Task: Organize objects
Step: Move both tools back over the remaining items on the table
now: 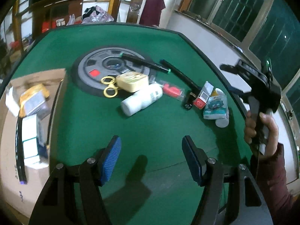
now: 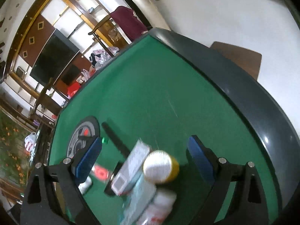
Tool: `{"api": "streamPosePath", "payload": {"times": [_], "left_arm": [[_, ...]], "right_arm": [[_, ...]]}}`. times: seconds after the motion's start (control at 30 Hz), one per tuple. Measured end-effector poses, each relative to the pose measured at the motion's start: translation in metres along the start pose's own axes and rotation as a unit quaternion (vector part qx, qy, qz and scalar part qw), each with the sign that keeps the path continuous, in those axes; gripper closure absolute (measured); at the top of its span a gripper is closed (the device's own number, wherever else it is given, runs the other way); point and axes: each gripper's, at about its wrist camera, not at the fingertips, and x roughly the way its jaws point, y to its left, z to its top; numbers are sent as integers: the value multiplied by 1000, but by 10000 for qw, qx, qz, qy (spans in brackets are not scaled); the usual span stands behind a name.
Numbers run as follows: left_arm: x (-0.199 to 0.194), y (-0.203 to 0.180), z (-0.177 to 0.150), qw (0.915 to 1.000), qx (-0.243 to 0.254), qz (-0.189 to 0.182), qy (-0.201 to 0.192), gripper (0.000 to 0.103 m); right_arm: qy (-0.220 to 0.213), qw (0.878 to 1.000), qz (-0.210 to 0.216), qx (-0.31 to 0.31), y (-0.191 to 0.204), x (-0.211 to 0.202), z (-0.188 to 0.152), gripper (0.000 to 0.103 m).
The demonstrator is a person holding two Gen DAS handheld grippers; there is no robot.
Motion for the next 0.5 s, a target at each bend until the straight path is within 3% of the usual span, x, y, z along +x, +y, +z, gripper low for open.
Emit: {"api": "streamPosePath", "payload": {"times": [0.17, 0.3, 0.37, 0.43, 0.5], "left_arm": [[11, -12, 4, 9996, -183, -219, -31, 42], [14, -15, -2, 9996, -159, -212, -68, 42], [9, -16, -7, 9998, -28, -86, -167, 42], [2, -15, -12, 9997, 85, -1, -243, 42], [-3, -11, -17, 9995, 138, 21, -275, 42]], "right_arm": [[375, 9983, -4, -443, 7, 21, 10, 9], [984, 9892, -91, -1080, 36, 50, 18, 9], [1270, 9739, -539, -1802, 62, 70, 17, 10], [1433, 9495, -1151, -2544, 89, 91, 9, 10], [1702, 9325, -1313, -2901, 106, 110, -1, 17]]}}
